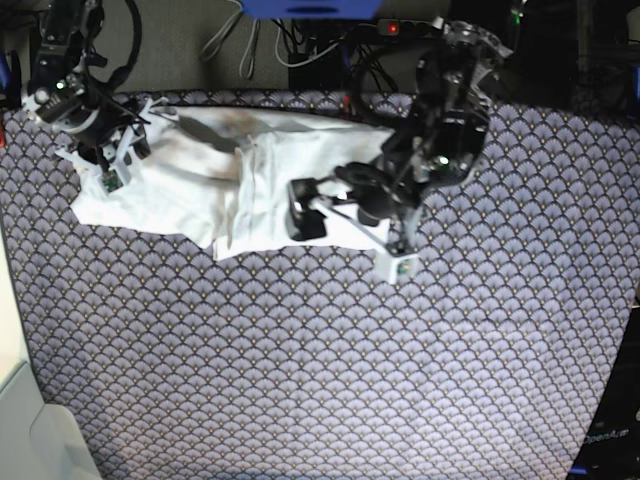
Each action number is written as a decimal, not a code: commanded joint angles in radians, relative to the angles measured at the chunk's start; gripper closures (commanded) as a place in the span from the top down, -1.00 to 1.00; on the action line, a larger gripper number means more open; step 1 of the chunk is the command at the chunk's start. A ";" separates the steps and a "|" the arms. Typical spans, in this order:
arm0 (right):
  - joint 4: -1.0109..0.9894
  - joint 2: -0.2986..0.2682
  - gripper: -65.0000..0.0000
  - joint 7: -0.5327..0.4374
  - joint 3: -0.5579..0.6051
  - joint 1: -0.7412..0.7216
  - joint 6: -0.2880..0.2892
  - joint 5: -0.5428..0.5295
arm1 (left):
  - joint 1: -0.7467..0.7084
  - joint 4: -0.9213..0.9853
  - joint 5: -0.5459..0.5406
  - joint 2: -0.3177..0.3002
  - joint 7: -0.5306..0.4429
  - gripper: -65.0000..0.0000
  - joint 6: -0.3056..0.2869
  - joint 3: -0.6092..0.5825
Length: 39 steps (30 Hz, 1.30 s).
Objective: Fold the T-shirt properly
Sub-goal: 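Lay the folded end onto the shirt and pull the left gripper back, then grasp the shirt end beside the right gripper and pull it inward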
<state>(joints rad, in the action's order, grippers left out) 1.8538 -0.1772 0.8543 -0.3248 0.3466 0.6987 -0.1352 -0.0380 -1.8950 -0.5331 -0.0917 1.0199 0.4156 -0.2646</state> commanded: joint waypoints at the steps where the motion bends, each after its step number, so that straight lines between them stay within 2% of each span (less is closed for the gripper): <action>1: 0.031 -0.006 -0.41 -0.017 -0.003 -0.004 -0.001 -0.013 | 0.016 -0.015 -0.034 -0.006 -0.013 0.92 -0.004 0.020; 3: 0.062 -0.006 -0.40 -0.011 -0.006 -0.004 -0.001 -0.013 | 0.016 -0.015 -0.061 -0.019 -0.013 0.77 -0.007 0.061; 4: 0.079 -0.006 -0.40 -0.010 -0.006 -0.001 -0.001 -0.013 | 0.016 -0.015 -0.069 -0.026 -0.013 0.59 -0.007 0.077; 6: 0.106 -0.005 -0.40 -0.008 -0.006 0.002 -0.001 -0.013 | 0.016 -0.011 -0.072 -0.030 -0.013 0.08 -0.004 0.095; 9: 0.120 0.002 -0.35 -0.008 -0.040 -0.004 -0.001 -0.013 | 0.019 0.045 -0.071 -0.026 -0.011 -0.83 -0.001 0.110; 10: 0.120 0.005 -0.32 -0.008 -0.055 -0.005 -0.001 -0.016 | 0.025 0.068 -0.077 -0.026 -0.011 -1.00 -0.004 0.110; 13: 0.122 0.026 -0.16 -0.007 -0.113 -0.036 -0.001 -0.016 | 0.045 0.144 -0.078 -0.026 -0.006 -0.90 -0.002 0.106; 16: 0.122 0.052 -0.04 -0.007 -0.185 -0.050 -0.001 -0.017 | 0.043 0.163 -0.077 -0.033 -0.010 -1.00 -0.004 0.107; 22: 0.114 0.057 0.14 -0.005 -0.222 -0.094 -0.001 -0.019 | 0.063 0.171 -0.069 -0.055 -0.006 -0.98 -0.002 0.106; 26: 0.111 0.057 0.22 0.064 -0.277 -0.126 -0.001 -0.120 | 0.066 0.171 -0.069 -0.059 -0.005 -0.98 -0.001 0.107; 31: 0.034 0.051 0.26 0.135 -0.371 -0.192 -0.001 -0.246 | 0.066 0.171 -0.069 -0.069 -0.006 -0.98 -0.001 0.107; 39: -0.141 0.012 0.26 0.124 -0.382 -0.223 -0.001 -0.249 | 0.066 0.171 -0.069 -0.070 -0.003 -0.98 -0.001 0.107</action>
<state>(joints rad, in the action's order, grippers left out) 1.6955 -0.1448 0.9997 -0.7021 0.1349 0.6991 -0.3756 0.0120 -1.7073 -0.5934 -0.1604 1.0233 0.4160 -0.1589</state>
